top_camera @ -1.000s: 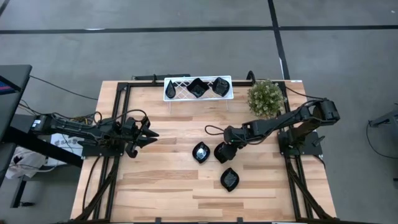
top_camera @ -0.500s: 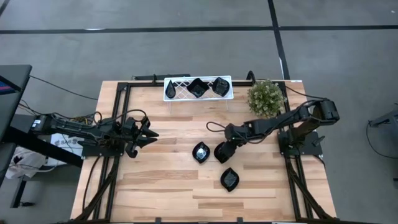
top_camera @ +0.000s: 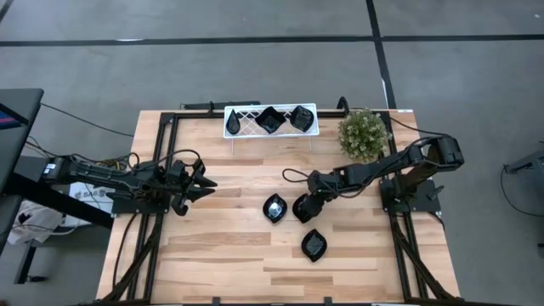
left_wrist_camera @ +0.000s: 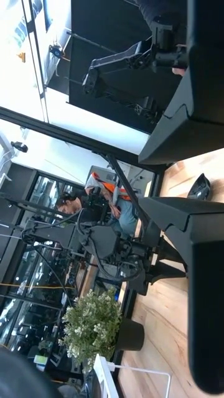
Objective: Pick & Place Mini shaped plates
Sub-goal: Stack the black leaf-shaped plate on top of the black leaf-shaped plates on the shelf
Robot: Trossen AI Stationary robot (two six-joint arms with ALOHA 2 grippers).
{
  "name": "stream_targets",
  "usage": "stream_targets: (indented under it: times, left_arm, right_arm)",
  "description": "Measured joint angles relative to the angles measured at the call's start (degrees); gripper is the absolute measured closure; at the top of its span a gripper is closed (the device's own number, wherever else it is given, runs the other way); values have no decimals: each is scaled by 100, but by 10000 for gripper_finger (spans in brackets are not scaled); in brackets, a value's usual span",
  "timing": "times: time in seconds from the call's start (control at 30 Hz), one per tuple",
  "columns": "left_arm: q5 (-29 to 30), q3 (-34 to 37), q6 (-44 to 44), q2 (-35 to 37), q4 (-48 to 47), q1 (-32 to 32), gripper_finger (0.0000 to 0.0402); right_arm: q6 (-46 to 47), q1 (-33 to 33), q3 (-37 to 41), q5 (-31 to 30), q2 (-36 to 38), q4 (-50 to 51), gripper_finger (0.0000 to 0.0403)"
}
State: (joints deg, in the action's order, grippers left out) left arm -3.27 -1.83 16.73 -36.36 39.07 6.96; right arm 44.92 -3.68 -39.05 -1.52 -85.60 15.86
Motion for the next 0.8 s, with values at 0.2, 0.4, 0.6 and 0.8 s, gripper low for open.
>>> stream_targets:
  times: [0.2,0.4,0.6,0.8]
  left_arm:
    - [0,0,0,0,1,2,305]
    - [1,0,0,0,2,2,305]
    - [2,0,0,0,2,2,305]
    - [2,0,-2,0,2,2,305]
  right_arm:
    - [5,-13,-34,2,-244,-90,244]
    - [103,-78,-20,-2,-239,-178,252]
    - [106,-62,-2,111,-173,-148,275]
    - [123,14,-2,505,-173,-153,314]
